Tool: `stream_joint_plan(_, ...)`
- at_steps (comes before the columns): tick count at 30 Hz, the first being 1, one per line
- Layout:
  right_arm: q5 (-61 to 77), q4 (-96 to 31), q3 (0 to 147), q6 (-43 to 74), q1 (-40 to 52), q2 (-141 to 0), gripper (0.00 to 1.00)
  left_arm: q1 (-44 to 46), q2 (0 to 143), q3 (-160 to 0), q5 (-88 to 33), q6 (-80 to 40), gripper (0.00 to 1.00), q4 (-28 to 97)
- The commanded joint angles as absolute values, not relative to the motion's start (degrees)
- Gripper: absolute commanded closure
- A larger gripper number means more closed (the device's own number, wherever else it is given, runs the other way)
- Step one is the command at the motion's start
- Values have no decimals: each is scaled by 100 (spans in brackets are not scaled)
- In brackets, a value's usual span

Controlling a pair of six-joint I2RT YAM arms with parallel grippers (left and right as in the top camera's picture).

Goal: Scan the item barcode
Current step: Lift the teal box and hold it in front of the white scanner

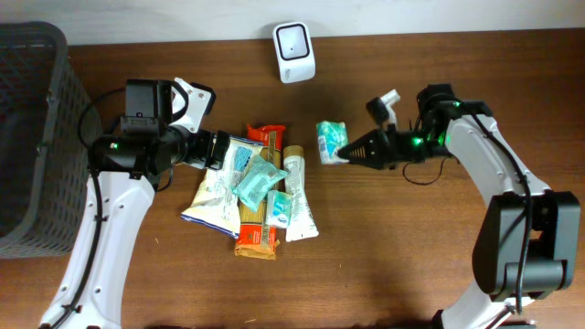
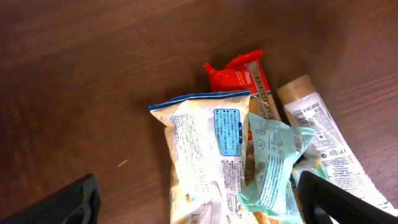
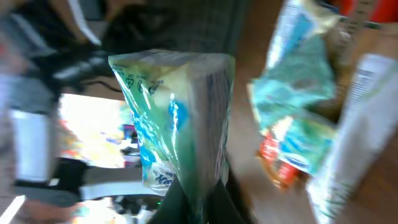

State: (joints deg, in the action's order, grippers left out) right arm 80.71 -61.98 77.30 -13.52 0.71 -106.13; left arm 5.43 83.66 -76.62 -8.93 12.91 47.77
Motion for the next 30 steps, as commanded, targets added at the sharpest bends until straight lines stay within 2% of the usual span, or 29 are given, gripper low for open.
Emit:
stream_joint_plan(1,8892,-5999,7819,115,25,-10512,96,530,8291,-7719,-895,1380,1,4766)
stream_joint_plan(3,8892,-5911,7874,840,32,-10512,96,530,8291,-7719,-895,1380,1,4766)
stream_joint_plan(5,8892,-5909,7988,869,36,-10512,96,530,8291,-7719,-895,1380,1,4766)
stream_joint_plan(7,8892,-5393,8184,864,47,-10512,96,530,8291,-7717,-895,1380,1,4766)
stream_joint_plan(8,8401,-4827,8401,1151,191,-10512,96,530,8291,-7719,-895,1380,1,4766)
stream_joint_plan(10,6536,-4565,9052,1712,707,-10514,96,530,8291,-7719,-895,1380,1,4766)
stream_joint_plan(14,3592,-5428,11041,1785,1380,-10637,96,530,8291,-7719,-895,1380,1,4766)
stream_joint_plan(16,1273,-5878,12092,1483,1831,-10840,96,530,8291,-7719,-895,1380,1,4766)
stream_joint_plan(18,-770,-5725,12704,1109,2281,-11207,96,530,8291,-7719,-895,1380,1,4764)
stream_joint_plan(21,-2300,-4821,12746,408,2539,-11872,96,534,8291,-7719,-895,1380,1,4766)
stream_joint_plan(23,-2888,-3931,12746,-222,2565,-12693,96,534,8291,-7719,-895,1380,1,4764)
stream_joint_plan(28,-2919,-2021,12744,-1542,2565,-14044,96,534,8291,-7719,-895,1380,1,4766)
stream_joint_plan(30,-2869,-1629,12742,-2112,2567,-14387,96,534,8291,-7719,-895,1380,1,4766)
